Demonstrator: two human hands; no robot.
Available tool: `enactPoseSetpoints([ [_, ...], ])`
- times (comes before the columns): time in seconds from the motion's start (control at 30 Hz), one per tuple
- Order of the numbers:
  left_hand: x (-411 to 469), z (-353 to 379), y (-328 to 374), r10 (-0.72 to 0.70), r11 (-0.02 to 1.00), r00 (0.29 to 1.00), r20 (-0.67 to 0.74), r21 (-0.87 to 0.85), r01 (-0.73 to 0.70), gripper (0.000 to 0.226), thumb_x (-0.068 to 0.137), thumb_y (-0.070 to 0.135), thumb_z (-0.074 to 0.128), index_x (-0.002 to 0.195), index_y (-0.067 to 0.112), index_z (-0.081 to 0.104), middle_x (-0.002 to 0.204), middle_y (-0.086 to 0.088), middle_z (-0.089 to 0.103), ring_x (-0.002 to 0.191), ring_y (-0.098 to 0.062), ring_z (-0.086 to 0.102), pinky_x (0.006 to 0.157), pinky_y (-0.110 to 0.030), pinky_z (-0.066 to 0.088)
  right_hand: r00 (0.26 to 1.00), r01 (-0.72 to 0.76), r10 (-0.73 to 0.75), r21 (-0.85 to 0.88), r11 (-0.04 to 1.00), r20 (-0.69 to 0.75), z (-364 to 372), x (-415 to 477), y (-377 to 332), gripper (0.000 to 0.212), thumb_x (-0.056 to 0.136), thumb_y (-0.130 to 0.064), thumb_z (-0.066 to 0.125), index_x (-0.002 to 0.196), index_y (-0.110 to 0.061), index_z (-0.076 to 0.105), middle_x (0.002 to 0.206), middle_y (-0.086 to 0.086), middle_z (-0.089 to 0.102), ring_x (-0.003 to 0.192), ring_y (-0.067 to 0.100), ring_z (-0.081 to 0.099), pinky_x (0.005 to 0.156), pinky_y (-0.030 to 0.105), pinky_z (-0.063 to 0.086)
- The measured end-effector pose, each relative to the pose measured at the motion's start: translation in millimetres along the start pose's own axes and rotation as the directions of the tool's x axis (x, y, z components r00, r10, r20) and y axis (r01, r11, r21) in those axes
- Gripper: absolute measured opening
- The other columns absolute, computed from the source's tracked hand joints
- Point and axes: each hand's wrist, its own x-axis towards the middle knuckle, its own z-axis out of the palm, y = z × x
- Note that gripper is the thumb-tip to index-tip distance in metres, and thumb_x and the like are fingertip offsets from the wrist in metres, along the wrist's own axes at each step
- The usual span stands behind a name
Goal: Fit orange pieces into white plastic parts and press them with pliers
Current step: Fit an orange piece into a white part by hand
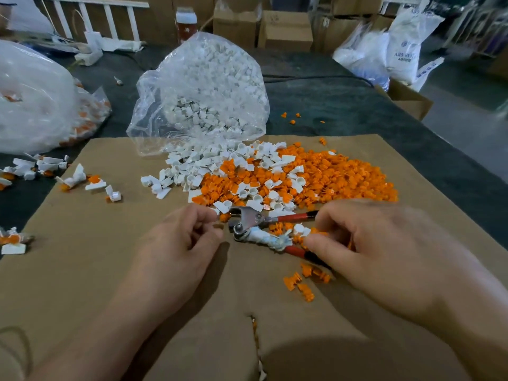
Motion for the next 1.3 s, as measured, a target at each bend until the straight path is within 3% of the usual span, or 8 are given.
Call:
enactPoseSetpoints([
  [0.2, -2, -1, 4, 0.042, 0.995, 0.999, 0.020, 0.090, -0.044, 0.013, 0.092, 0.035, 0.060, 0.104, 0.034, 0.063, 0.090, 0.017, 0.063, 0.082, 0.001, 0.057, 0.070, -0.021, 0.043, 0.959, -0.041, 0.071, -0.113, 0.993, 0.276, 24, -29, -4, 0.048, 0.084, -0.077, 0.031, 0.109, -0.037, 0.036, 0.092, -0.017, 0.047, 0.088, 0.010, 0.051, 0.071, 0.030, 0.042],
  [0.33, -5, -2, 6, 0.063, 0.991, 0.998, 0.027, 0.113, -0.066, 0.013, 0.092, 0.032, 0.063, 0.104, 0.033, 0.064, 0.090, 0.017, 0.063, 0.083, 0.002, 0.056, 0.070, -0.017, 0.042, 0.983, -0.001, 0.029, -0.150, 0.989, 0.182, 44, -29, -7, 0.040, 0.092, -0.068, 0.026, 0.112, -0.035, 0.037, 0.106, -0.012, 0.051, 0.099, 0.012, 0.052, 0.070, 0.030, 0.038],
  [0.5, -3, -1, 4, 0.061, 0.991, 0.998, -0.002, 0.123, -0.061, 0.019, 0.093, 0.028, 0.064, 0.111, 0.033, 0.063, 0.096, 0.017, 0.059, 0.084, 0.002, 0.056, 0.070, -0.017, 0.042, 0.987, 0.122, -0.102, -0.170, 0.978, 0.121, 54, -13, -11, 0.025, 0.102, -0.048, 0.024, 0.105, -0.030, 0.041, 0.098, -0.008, 0.054, 0.086, 0.017, 0.057, 0.066, 0.032, 0.042],
  [0.7, 2, 1, -3, 0.180, 0.936, 0.984, 0.006, 0.307, -0.173, 0.048, 0.087, 0.021, 0.072, 0.134, 0.023, 0.061, 0.133, -0.003, 0.055, 0.110, -0.025, 0.059, 0.092, -0.042, 0.051, 0.987, 0.158, -0.151, -0.169, 0.973, 0.056, 65, 8, -12, 0.023, 0.102, -0.044, 0.028, 0.098, -0.027, 0.042, 0.088, -0.007, 0.053, 0.075, 0.019, 0.054, 0.057, 0.032, 0.038],
  [0.8, 6, 5, -9, 0.222, 0.884, 0.975, 0.000, 0.422, -0.201, 0.052, 0.079, 0.014, 0.081, 0.129, 0.013, 0.066, 0.130, -0.015, 0.061, 0.107, -0.040, 0.061, 0.091, -0.053, 0.052, 0.987, 0.160, -0.155, -0.161, 0.974, 0.043, 67, 15, -14, 0.023, 0.101, -0.047, 0.030, 0.089, -0.028, 0.034, 0.077, -0.007, 0.048, 0.065, 0.017, 0.046, 0.054, 0.031, 0.032],
  [1.0, 9, 1, -11, 0.204, 0.864, 0.979, -0.028, 0.475, -0.166, 0.045, 0.079, 0.020, 0.080, 0.122, 0.017, 0.069, 0.122, -0.008, 0.066, 0.104, -0.037, 0.061, 0.087, -0.050, 0.053, 0.990, 0.139, -0.138, -0.141, 0.980, 0.015, 68, 24, -16, 0.022, 0.101, -0.048, 0.030, 0.089, -0.030, 0.029, 0.069, -0.008, 0.044, 0.060, 0.016, 0.043, 0.045, 0.027, 0.021],
  [1.13, 6, 0, -8, 0.242, 0.851, 0.970, 0.002, 0.480, -0.214, 0.034, 0.079, 0.018, 0.081, 0.113, 0.024, 0.075, 0.110, 0.001, 0.071, 0.095, -0.031, 0.063, 0.077, -0.045, 0.054, 0.987, 0.139, -0.143, -0.053, 0.989, -0.074, 70, 28, -22, 0.018, 0.100, -0.044, 0.038, 0.094, -0.028, 0.042, 0.062, -0.010, 0.042, 0.053, 0.012, 0.046, 0.044, 0.025, 0.024],
  [1.3, 7, 1, -8, 0.271, 0.843, 0.962, 0.007, 0.481, -0.241, 0.030, 0.082, 0.022, 0.079, 0.111, 0.027, 0.075, 0.110, 0.006, 0.071, 0.094, -0.027, 0.063, 0.077, -0.045, 0.053, 0.990, 0.136, -0.133, 0.067, 0.988, -0.049, 73, 25, -17, 0.016, 0.099, -0.047, 0.035, 0.092, -0.033, 0.036, 0.072, -0.009, 0.048, 0.064, 0.014, 0.051, 0.053, 0.026, 0.037],
])
